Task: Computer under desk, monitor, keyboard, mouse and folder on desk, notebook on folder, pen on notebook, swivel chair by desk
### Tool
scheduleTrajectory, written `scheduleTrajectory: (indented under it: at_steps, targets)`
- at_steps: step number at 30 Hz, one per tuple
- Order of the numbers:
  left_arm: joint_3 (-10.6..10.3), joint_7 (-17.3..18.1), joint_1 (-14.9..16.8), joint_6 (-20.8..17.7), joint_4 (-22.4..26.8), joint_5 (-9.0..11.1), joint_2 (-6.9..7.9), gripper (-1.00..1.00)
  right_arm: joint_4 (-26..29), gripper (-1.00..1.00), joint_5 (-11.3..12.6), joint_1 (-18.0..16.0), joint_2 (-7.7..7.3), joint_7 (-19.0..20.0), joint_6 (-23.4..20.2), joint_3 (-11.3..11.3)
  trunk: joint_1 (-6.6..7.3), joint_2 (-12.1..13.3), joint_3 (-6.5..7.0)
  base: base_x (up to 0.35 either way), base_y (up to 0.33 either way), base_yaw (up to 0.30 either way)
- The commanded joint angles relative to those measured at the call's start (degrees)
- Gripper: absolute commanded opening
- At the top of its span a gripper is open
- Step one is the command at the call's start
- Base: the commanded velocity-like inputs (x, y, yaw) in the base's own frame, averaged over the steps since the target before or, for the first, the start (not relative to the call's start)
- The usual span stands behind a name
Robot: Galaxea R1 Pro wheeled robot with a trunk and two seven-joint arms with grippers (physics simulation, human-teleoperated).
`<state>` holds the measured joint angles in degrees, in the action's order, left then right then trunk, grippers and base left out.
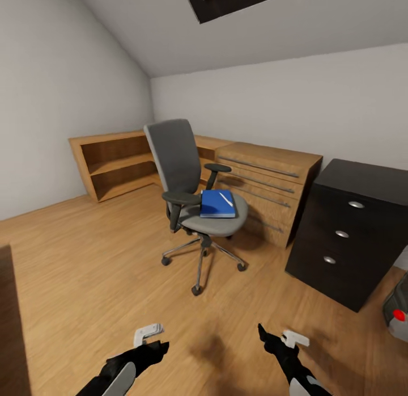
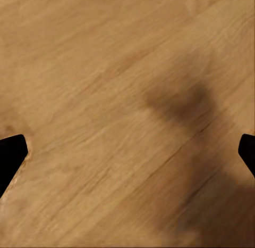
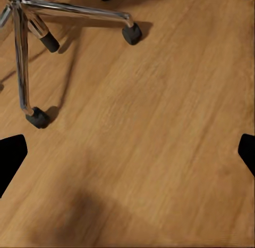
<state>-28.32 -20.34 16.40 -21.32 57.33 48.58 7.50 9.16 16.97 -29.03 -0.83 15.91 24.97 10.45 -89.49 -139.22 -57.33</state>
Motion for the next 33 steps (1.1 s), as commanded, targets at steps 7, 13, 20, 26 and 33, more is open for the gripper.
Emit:
scheduleTrajectory:
  at_steps: [7, 13, 20, 26, 33]
  targets:
    - [-0.23, -0.26, 0.04, 6.63, -11.75, -2.23, -0.99, 1.00, -3.92, 1.00, 0.26, 1.38, 0.26, -0.91, 7.32, 0.40, 1.55, 2.80, 1.53, 0.000, 0.000, -0.238]
    - [-0.24, -0.07, 0.04, 13.68, -24.52, -5.27, -2.54, 1.00, -9.90, 1.00, 0.24, 2.19, 0.89, -1.44, 16.46, 0.44, 2.87, 5.21, 2.83, -0.187, 0.000, -0.268]
    - [-0.50, -0.06, 0.04, 23.44, -33.58, -7.49, -5.61, 1.00, -10.19, 1.00, 0.22, 3.61, 0.93, -3.18, 17.00, 0.44, 4.41, 8.01, 4.40, -0.334, 0.000, -0.249]
    - [-1.42, -0.43, 0.04, 26.70, -37.72, -13.63, -7.59, 1.00, -10.27, 1.00, 0.27, 7.07, 1.22, -4.09, 24.48, 0.44, 5.73, 10.42, 5.81, -0.341, 0.000, -0.211]
    - [-1.24, -0.55, 0.04, 27.20, -39.36, -14.53, -9.57, 1.00, -10.30, 1.00, 0.26, 8.40, 2.95, -4.85, 29.10, 0.44, 7.27, 13.23, 7.25, -0.342, 0.000, -0.080]
